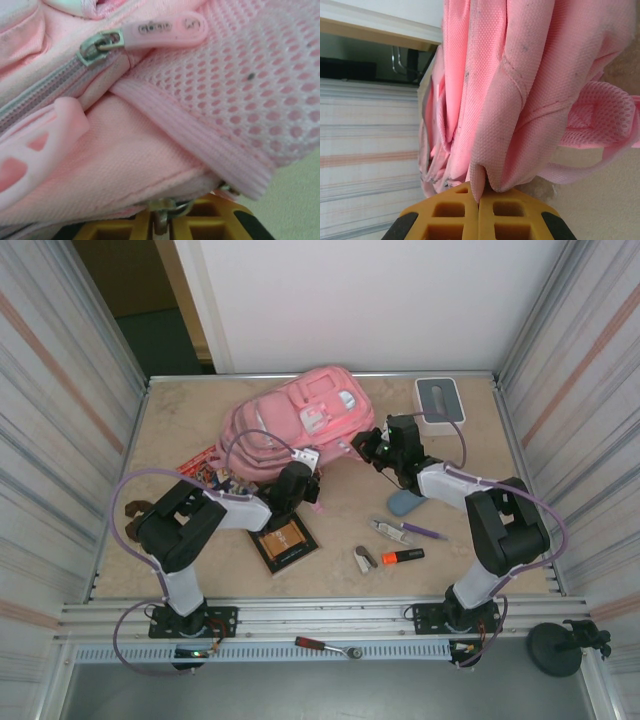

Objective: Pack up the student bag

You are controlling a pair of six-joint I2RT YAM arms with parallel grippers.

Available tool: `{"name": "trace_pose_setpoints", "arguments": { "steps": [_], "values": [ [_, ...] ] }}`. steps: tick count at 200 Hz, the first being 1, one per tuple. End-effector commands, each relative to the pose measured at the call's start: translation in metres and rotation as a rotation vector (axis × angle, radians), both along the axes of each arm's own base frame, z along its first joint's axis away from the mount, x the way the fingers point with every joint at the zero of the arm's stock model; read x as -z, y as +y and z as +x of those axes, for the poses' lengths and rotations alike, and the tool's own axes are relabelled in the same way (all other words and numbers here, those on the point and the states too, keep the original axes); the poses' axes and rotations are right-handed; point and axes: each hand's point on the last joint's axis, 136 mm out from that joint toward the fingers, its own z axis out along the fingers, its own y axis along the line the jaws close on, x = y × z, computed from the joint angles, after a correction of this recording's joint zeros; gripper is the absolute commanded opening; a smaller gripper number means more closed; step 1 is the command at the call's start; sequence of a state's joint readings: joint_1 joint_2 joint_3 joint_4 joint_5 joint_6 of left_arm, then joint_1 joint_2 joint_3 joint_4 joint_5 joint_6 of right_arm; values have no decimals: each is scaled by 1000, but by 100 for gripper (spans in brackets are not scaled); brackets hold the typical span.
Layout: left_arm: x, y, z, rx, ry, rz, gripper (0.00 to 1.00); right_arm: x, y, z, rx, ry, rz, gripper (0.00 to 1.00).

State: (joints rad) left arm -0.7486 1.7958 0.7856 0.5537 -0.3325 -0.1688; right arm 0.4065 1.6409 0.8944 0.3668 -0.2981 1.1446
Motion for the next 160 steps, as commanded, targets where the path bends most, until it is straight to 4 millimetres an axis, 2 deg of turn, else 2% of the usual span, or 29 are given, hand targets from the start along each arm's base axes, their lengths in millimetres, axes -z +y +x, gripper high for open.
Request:
{"name": "trace_pose_setpoints", "arguments": {
  "steps": [1,10,44,85,126,160],
  "values": [
    [-40,-12,11,6,-109,-88,7,-20,6,-11,-51,-35,31,0],
    [-39,-7,9,8,-100,-87,0,-15,0,-11,-39,-28,19,0],
    [-33,11,1,30,-55,-70,0,-5,-18,-6,-10,-15,-7,0],
    [-26,46,-4,-5,5,-70,0,0,-41,0,18,-6,-55,0],
    [-16,74,-7,-46,64,-55,0,6,-51,4,15,6,-72,0],
    [-9,107,-12,-139,109,-27,0,12,-59,10,-19,24,-108,0]
  ]
}}
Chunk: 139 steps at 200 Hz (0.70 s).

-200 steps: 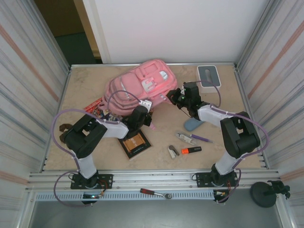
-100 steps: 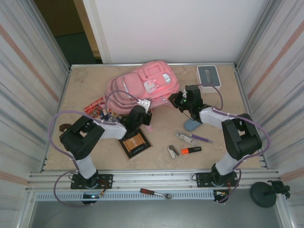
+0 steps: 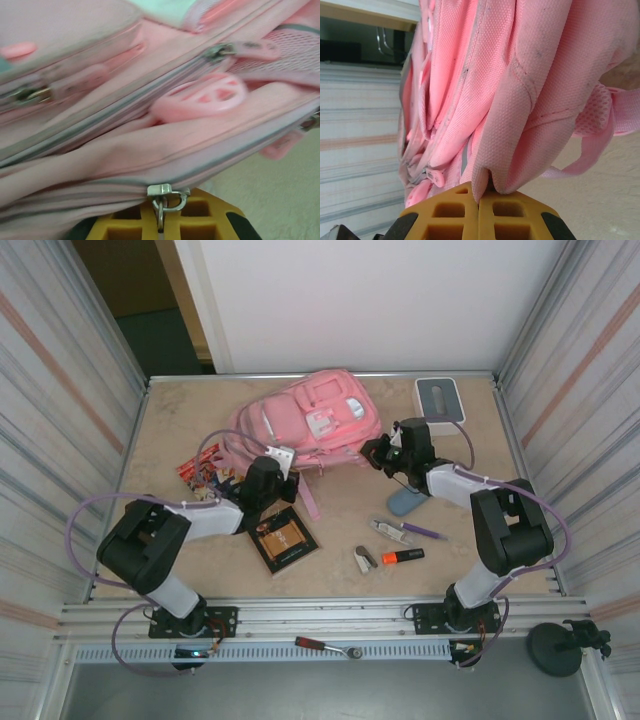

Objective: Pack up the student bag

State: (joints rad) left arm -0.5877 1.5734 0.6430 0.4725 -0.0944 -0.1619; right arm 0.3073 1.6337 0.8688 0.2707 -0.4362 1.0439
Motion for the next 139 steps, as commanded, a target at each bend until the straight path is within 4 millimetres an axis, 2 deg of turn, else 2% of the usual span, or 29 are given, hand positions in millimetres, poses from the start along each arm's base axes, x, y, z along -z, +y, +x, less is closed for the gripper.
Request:
{"name": "trace_pose_setpoints", "arguments": {
  "steps": [1,27,41,66,82,102,115,139],
  "values": [
    [9,56,3,-182,43,72,0,-10,-30,20,44,-46,-70,0],
    [12,57,-2,-160,78,102,0,-4,-33,26,26,-37,-97,0],
    [13,46,-4,-109,95,84,0,-1,-33,33,26,-32,-94,0],
    [7,12,-8,-1,114,55,0,9,-35,48,24,-15,-84,2],
    [2,-9,-8,42,123,45,0,13,-39,60,13,2,-70,15],
    [-9,-28,-3,57,123,6,0,19,-45,66,-8,30,-61,37],
    [-14,-38,-1,68,120,-5,0,21,-49,59,-8,37,-54,51],
    [-22,-50,2,86,108,-1,0,19,-42,39,-23,43,11,69]
  ]
}}
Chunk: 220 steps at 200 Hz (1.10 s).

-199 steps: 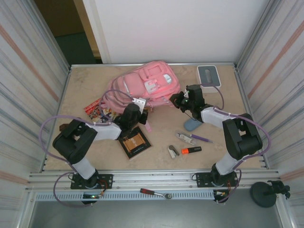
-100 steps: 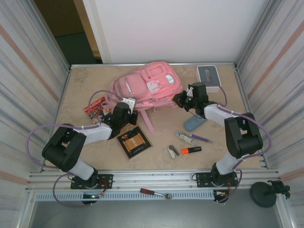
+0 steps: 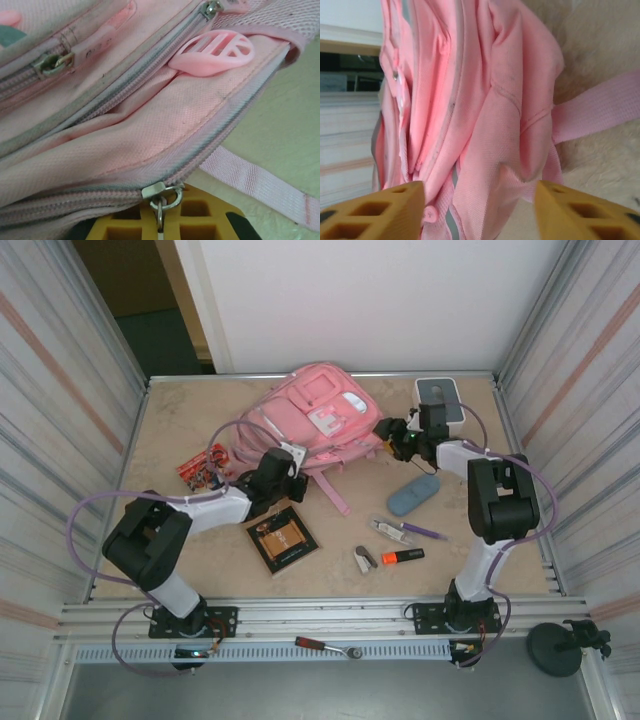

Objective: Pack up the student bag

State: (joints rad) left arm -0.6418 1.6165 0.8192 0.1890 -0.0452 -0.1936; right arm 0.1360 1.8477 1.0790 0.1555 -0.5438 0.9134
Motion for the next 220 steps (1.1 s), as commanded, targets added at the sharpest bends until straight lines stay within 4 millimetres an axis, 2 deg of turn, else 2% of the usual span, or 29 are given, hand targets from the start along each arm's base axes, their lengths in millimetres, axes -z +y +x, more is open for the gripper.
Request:
{"name": "trace_pose_setpoints", "arguments": {
  "steps": [1,23,40,56,76,93,107,117,128,141,156,172,196,210,220],
  "values": [
    [-26,-18,11,9,-42,-44,0,-8,10,-20,-38,-6,54,69],
    [-30,-26,9,33,-45,-51,0,-3,25,-44,-42,10,75,81],
    [-31,-30,7,49,-47,-60,0,-1,44,-54,-52,12,80,83],
    [-30,-32,3,65,-44,-60,0,0,59,-52,-56,7,68,82],
    [-27,-34,-2,81,-38,-47,0,3,72,-43,-57,5,54,75],
    [-23,-32,-6,84,-31,-40,0,9,76,-35,-49,5,37,58],
    [-20,-26,-8,71,-31,-20,0,14,69,-31,-34,3,1,34],
    [-19,-19,-8,53,-35,0,0,18,58,-29,-13,2,-31,21],
    [-15,-8,-9,32,-31,24,0,21,42,-28,13,2,-48,11],
    [-11,9,-8,-2,-22,44,0,20,24,-28,40,2,-48,5],
    [-5,32,-6,-49,-7,58,0,17,8,-29,53,-3,-54,3],
    [0,53,-3,-91,4,66,0,12,2,-29,33,-13,-71,2],
    [2,66,-3,-98,13,78,0,6,4,-28,-29,-23,-96,3],
    [-3,62,-6,-78,19,55,0,2,4,-27,-72,-38,-123,10],
    [-8,56,-9,-53,29,27,0,-3,-1,-29,-96,-54,-182,22]
  ]
}}
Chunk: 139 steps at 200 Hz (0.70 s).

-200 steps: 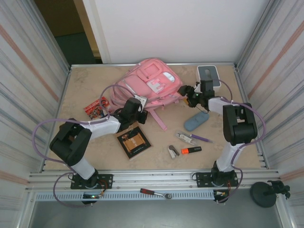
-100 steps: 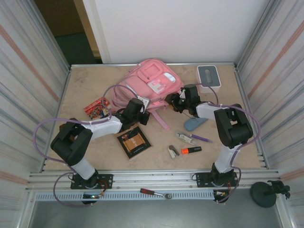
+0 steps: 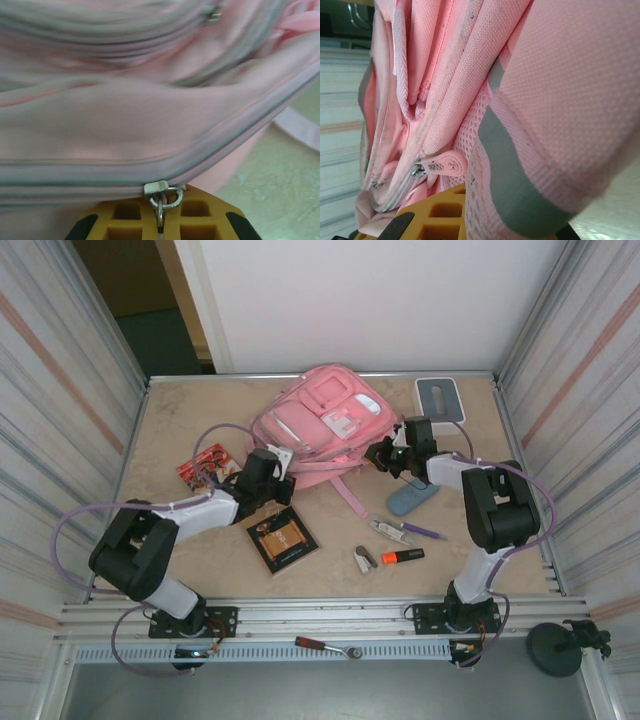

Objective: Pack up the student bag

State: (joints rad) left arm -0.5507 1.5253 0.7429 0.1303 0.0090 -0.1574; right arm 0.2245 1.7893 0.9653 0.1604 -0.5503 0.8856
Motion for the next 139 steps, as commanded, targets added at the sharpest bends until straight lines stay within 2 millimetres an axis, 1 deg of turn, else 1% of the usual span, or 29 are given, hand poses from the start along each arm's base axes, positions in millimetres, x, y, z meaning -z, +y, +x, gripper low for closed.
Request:
{"name": "trace_pose_setpoints", "arguments": {
  "steps": [1,14,21,27,41,49,59,76,83,84,85,98,115,139],
  "values": [
    [-14,15,-1,-24,-10,6,0,-20,-36,16,7,-99,-166,24],
    [-24,6,-5,13,-2,-40,0,-29,-48,9,-15,-150,-302,44],
    [-30,2,-7,34,2,-66,0,-34,-53,3,-34,-188,-389,53],
    [-35,0,-8,47,7,-88,0,-43,-57,-2,-49,-235,-459,59],
    [-46,-3,-8,74,16,-145,0,-59,-49,-15,-142,-368,-599,72],
    [-52,-4,-8,91,17,-173,0,-67,-34,-24,-219,-452,-657,76],
    [-58,-6,-9,111,21,-193,0,-76,-13,-33,-315,-560,-716,79],
    [-71,-10,-9,143,18,-215,0,-80,29,-49,-471,-713,-758,81],
    [-76,-12,-10,154,15,-223,0,-81,46,-54,-526,-763,-760,83],
    [-76,-12,-10,155,16,-225,0,-80,50,-56,-544,-776,-759,83],
    [-76,-13,-10,156,16,-225,0,-80,50,-56,-544,-776,-759,83],
    [-84,-14,-9,166,6,-235,0,-78,79,-67,-654,-855,-759,83],
    [-93,-17,-9,185,-1,-244,0,-64,103,-73,-764,-891,-793,83],
    [-100,-21,-9,203,-4,-256,0,-53,123,-64,-823,-914,-830,81]
  ]
}}
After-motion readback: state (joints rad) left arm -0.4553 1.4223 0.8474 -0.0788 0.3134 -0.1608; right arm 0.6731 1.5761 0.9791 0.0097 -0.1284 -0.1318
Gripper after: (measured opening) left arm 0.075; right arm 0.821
